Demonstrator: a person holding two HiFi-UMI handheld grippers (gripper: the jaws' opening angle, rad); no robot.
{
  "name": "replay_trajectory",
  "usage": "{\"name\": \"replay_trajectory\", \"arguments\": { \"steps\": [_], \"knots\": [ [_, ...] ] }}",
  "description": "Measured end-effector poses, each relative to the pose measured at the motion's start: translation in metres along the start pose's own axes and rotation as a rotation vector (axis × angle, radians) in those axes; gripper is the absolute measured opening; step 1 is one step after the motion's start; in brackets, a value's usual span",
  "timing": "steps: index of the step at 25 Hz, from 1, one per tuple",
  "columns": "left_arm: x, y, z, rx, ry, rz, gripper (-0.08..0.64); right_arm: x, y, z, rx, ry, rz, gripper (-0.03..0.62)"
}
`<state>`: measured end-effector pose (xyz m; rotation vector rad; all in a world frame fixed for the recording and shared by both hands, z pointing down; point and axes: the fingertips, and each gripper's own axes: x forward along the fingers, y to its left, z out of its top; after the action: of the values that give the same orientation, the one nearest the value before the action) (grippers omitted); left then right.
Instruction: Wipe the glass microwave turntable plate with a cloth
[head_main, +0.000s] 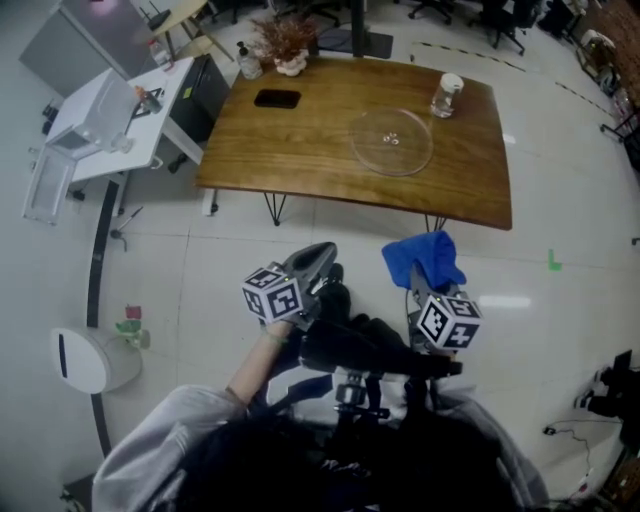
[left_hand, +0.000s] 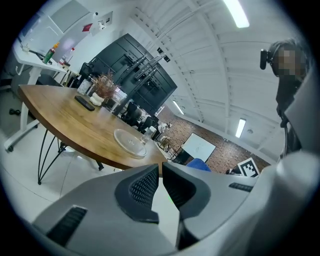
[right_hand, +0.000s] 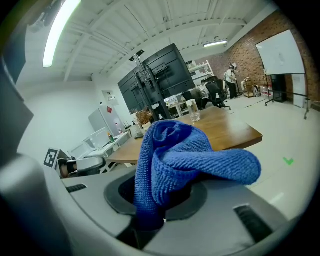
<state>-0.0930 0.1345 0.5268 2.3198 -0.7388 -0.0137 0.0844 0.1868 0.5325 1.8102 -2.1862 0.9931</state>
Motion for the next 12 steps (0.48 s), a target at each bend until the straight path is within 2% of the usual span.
{"name": "replay_trajectory", "arguments": {
  "steps": [12],
  "knots": [
    [0.020, -0.020, -0.007, 0.051, 0.057, -0.072, 0.011, -0.019, -0.009, -0.003, 0.014, -0.051, -0.022, 0.081]
  ]
}}
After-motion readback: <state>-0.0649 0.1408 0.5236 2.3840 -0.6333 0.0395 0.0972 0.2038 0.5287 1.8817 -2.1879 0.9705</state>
